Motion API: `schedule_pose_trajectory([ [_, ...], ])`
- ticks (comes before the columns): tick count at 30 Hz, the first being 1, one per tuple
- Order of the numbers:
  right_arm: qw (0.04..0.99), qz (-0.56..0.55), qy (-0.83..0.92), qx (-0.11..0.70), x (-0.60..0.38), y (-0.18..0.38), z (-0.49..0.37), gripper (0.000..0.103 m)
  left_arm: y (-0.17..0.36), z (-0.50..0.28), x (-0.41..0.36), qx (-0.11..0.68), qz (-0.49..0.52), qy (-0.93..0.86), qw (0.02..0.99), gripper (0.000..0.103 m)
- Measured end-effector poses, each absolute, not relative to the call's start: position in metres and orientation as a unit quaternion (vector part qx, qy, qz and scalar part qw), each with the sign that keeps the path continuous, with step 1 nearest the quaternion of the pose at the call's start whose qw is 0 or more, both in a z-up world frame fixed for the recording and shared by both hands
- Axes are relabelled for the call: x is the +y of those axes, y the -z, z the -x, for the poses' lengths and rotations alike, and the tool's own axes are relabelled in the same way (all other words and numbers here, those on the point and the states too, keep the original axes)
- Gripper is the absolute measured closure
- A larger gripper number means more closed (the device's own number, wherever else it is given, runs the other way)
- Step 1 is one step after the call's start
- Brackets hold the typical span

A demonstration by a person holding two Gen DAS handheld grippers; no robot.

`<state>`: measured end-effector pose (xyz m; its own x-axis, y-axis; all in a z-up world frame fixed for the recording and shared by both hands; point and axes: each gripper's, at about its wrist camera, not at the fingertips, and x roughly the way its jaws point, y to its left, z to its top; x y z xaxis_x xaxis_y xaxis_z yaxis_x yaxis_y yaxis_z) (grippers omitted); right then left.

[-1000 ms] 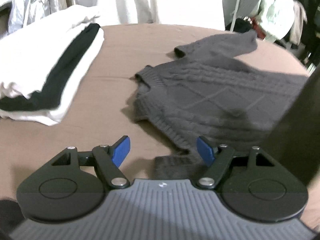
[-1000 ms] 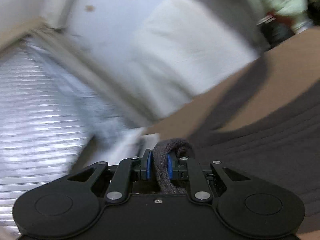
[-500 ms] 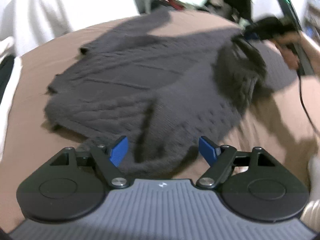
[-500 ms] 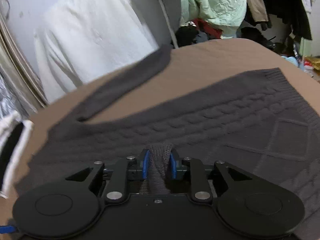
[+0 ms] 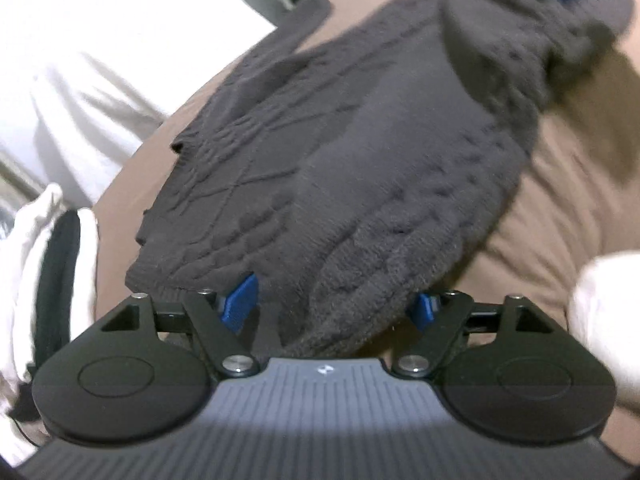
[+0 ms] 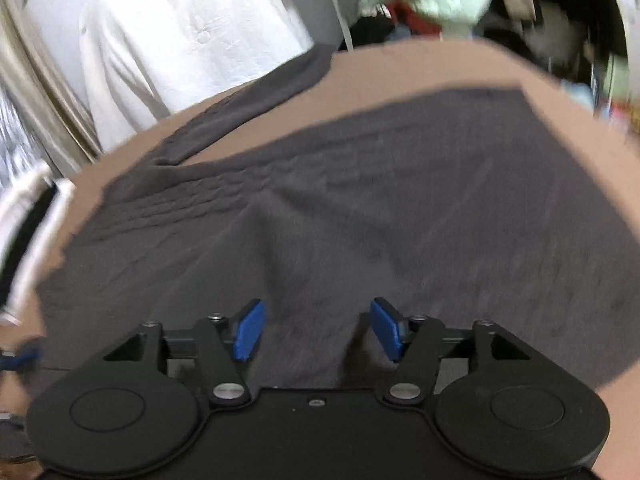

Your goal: Fold clothes

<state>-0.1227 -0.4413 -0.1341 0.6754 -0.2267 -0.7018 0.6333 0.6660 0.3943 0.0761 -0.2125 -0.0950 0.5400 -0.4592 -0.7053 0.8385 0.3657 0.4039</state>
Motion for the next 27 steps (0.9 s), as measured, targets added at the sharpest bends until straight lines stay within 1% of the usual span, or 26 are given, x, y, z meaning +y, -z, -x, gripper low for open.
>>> schedule_pose_trajectory([
  [1,0.853,-0.348,0.238,0.307,-0.443,0.142,0.126,0.031,0.088,-0.082,-0.209,0.255,-0.358,0.414,0.797,0.039],
  [2,0.848,-0.371,0.228,0.303,-0.445,0.151,0.126,0.030,0.080,-0.089,-0.204,0.265,-0.325,0.418,0.806,0.052],
  [3,0.844,-0.389,0.219,0.298,-0.447,0.158,0.125,0.030,0.073,-0.096,-0.199,0.274,-0.296,0.420,0.813,0.063],
  [4,0.840,-0.406,0.210,0.292,-0.449,0.165,0.123,0.031,0.068,-0.103,-0.195,0.285,-0.272,0.419,0.818,0.086],
  [6,0.841,-0.431,0.195,0.264,-0.451,0.171,0.123,0.061,0.061,-0.117,-0.187,0.297,-0.234,0.409,0.831,0.090],
  [7,0.842,-0.441,0.189,0.248,-0.452,0.172,0.123,0.091,0.059,-0.123,-0.184,0.299,-0.218,0.403,0.837,0.092],
  [10,0.860,-0.446,0.170,0.180,-0.448,0.155,0.134,0.091,0.052,-0.140,-0.175,0.309,-0.174,0.397,0.846,0.093],
  [13,0.879,-0.433,0.156,0.128,-0.439,0.118,0.146,0.091,0.038,-0.146,-0.161,0.313,-0.127,0.408,0.848,0.093],
  [19,0.907,-0.388,0.142,0.083,-0.418,0.028,0.165,0.091,0.016,-0.151,-0.135,0.337,-0.060,0.458,0.821,0.092],
  [20,0.909,-0.378,0.148,0.093,-0.417,0.018,0.163,0.091,0.015,-0.153,-0.135,0.342,-0.055,0.465,0.815,0.091],
  [23,0.903,-0.342,0.198,0.165,-0.426,-0.001,0.141,0.090,0.027,-0.174,-0.159,0.375,-0.074,0.468,0.796,0.088],
  [24,0.895,-0.329,0.226,0.200,-0.432,-0.001,0.128,0.090,0.032,-0.183,-0.170,0.389,-0.084,0.467,0.789,0.086],
  [25,0.887,-0.315,0.248,0.230,-0.440,0.003,0.113,0.085,0.038,-0.194,-0.181,0.405,-0.098,0.464,0.782,0.083],
  [27,0.880,-0.279,0.269,0.274,-0.460,0.022,0.075,0.085,0.051,-0.210,-0.207,0.421,-0.136,0.451,0.775,0.079],
])
